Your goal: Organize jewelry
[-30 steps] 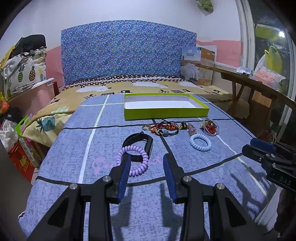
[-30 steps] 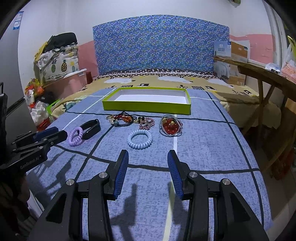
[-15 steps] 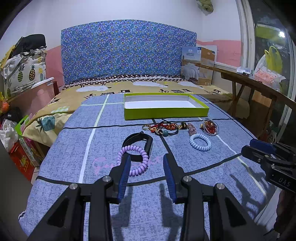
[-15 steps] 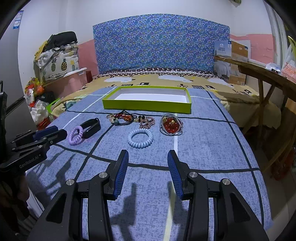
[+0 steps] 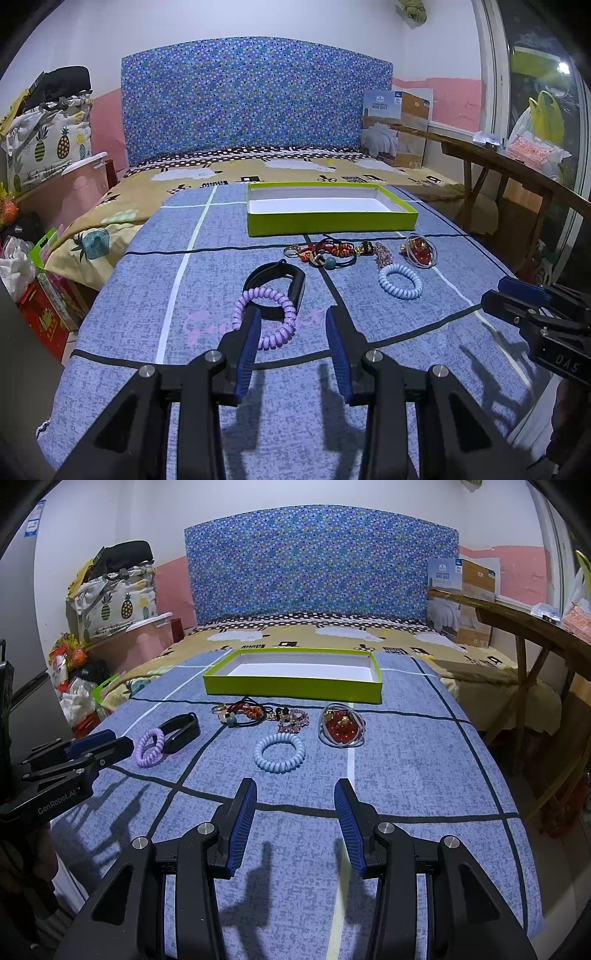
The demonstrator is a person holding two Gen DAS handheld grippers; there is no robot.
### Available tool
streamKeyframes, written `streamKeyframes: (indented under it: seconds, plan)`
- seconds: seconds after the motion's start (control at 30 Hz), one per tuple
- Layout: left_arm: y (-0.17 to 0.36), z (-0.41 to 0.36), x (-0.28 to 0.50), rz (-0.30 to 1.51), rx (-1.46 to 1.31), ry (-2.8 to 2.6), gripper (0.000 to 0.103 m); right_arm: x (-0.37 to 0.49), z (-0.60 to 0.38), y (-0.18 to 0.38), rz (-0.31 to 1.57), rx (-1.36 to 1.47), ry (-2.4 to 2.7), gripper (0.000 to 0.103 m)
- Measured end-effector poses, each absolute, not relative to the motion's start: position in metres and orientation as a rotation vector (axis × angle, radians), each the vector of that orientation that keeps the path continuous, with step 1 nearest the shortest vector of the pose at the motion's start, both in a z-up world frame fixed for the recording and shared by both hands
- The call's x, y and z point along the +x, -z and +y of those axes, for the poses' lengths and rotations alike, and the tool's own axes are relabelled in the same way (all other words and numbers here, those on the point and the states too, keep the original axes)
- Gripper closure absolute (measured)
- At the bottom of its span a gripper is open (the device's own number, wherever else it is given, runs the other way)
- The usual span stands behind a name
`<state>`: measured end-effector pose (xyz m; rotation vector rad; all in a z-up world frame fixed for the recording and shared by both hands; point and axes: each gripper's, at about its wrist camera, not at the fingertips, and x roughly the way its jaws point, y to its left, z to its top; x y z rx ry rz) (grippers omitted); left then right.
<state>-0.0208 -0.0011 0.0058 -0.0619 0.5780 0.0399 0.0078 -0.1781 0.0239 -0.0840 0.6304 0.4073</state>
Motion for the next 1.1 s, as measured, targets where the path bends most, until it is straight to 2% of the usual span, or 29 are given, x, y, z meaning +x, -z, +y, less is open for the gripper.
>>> streamKeyframes:
  seconds: [1.1]
  plan:
    - [-0.005,0.007,-0.002,0.613,-0.071,-0.038,0.065,0.017,-0.178,-0.019,0.648,-0.085,-0.408,0.058]
